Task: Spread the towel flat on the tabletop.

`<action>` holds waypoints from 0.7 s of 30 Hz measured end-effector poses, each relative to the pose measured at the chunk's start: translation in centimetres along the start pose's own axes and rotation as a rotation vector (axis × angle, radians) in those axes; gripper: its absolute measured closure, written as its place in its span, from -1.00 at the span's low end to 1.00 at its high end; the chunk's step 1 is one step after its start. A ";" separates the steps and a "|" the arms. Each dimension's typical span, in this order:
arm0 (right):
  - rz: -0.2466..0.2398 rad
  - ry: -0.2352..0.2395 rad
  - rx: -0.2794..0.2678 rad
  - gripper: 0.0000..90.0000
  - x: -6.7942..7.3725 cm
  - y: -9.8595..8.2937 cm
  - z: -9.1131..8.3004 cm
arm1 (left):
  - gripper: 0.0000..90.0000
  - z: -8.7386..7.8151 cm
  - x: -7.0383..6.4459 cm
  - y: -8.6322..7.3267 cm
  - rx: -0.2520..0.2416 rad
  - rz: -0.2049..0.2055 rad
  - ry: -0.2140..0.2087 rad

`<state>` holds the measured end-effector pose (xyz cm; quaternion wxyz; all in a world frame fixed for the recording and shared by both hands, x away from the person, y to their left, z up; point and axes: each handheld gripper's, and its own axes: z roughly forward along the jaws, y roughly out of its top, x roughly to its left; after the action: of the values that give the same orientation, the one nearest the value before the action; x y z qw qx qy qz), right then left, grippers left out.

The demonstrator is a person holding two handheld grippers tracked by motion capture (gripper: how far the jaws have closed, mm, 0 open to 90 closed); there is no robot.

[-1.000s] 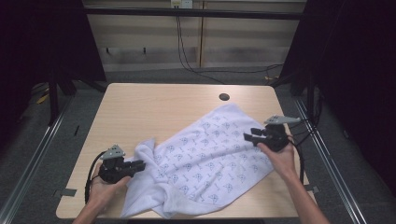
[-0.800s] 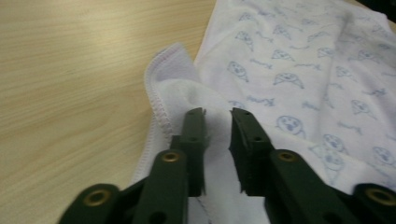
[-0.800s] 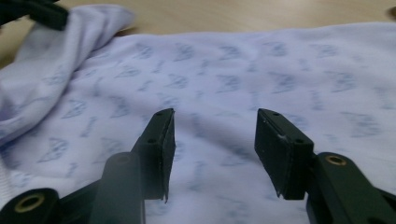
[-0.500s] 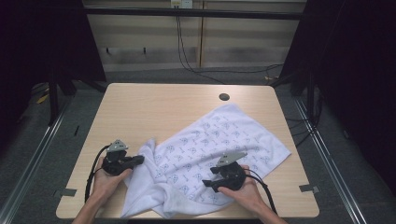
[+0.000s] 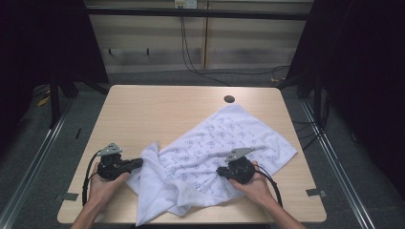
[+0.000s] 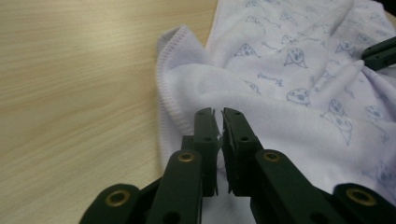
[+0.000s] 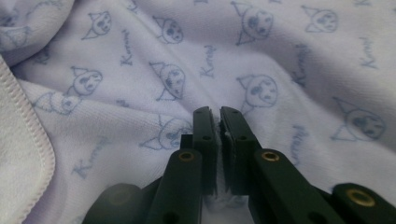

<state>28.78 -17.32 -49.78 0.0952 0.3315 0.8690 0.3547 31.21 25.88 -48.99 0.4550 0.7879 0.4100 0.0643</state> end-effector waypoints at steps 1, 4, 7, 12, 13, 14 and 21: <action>0.005 -0.005 -0.002 0.88 -0.8 -0.1 -0.1 | 0.96 0.0 0.1 0.0 0.001 -0.003 0.005; 0.016 0.003 -0.022 0.88 -3.0 -0.4 -0.3 | 0.93 0.5 0.0 -0.1 0.023 0.002 0.006; 0.045 0.006 -0.037 0.87 -4.9 -0.7 -0.5 | 0.55 1.9 -0.7 0.0 0.043 -0.009 -0.046; 0.079 -0.078 -0.041 0.82 -7.0 -0.7 -0.7 | 0.82 3.5 -2.7 0.0 0.134 0.104 -0.047; 0.095 -0.082 -0.039 0.82 -7.4 -0.8 -0.8 | 0.86 3.5 -3.1 0.0 0.143 0.127 -0.064; 0.098 -0.088 -0.042 0.81 -7.7 -0.8 -0.8 | 0.87 3.5 -3.4 -0.1 0.151 0.151 -0.061; 0.137 -0.119 -0.021 0.45 -6.3 -0.2 -2.2 | 0.92 2.8 -5.4 -0.8 0.177 0.184 -0.103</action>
<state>32.59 -22.73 -48.74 0.1257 0.4098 0.8333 0.3490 28.47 20.41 -49.77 0.3962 0.8616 0.3160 0.0288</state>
